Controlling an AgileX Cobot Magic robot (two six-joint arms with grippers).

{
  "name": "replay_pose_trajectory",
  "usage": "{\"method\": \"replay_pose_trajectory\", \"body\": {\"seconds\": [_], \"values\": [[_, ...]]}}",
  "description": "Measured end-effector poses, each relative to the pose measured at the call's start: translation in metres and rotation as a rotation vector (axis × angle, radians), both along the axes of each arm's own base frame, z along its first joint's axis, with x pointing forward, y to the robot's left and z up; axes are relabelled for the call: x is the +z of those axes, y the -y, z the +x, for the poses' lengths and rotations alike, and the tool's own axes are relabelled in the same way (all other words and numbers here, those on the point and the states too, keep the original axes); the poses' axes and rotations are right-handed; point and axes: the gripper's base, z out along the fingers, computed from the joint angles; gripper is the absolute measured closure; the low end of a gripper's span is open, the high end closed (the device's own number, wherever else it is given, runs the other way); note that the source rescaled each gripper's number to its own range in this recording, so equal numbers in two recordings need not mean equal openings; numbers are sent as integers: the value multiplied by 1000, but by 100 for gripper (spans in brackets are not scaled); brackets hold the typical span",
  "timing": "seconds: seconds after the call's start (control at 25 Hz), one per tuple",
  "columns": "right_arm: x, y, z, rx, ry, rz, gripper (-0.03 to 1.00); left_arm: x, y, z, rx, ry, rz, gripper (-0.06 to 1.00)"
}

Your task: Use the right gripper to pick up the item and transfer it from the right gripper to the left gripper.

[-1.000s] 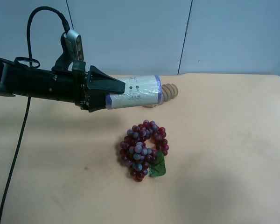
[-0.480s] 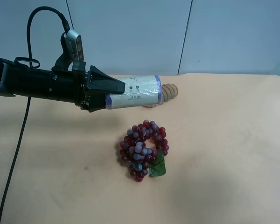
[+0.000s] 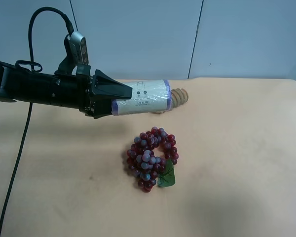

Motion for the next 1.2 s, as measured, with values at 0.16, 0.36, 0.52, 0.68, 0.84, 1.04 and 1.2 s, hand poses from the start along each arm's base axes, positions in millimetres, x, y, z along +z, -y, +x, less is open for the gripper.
{"method": "replay_pose_trajectory", "body": {"seconds": [0.16,0.36,0.52,0.68,0.84,1.04,1.2], "values": [[0,0,0,-16,1,-5,-3,0,0,0,0,0,0,94],[0,0,0,-17,1,-5,-3,0,0,0,2,-8,-1,94],[0,0,0,-17,1,-5,-3,0,0,0,-1,-16,2,94],[0,0,0,-17,1,-5,-3,8,1,6,-61,-5,51,94],[0,0,0,-17,1,-5,-3,31,2,18,-109,30,116,94],[0,0,0,-17,1,-5,-3,57,-8,31,-102,85,387,94],[0,0,0,-17,1,-5,-3,73,-23,36,-57,112,620,94]]}}
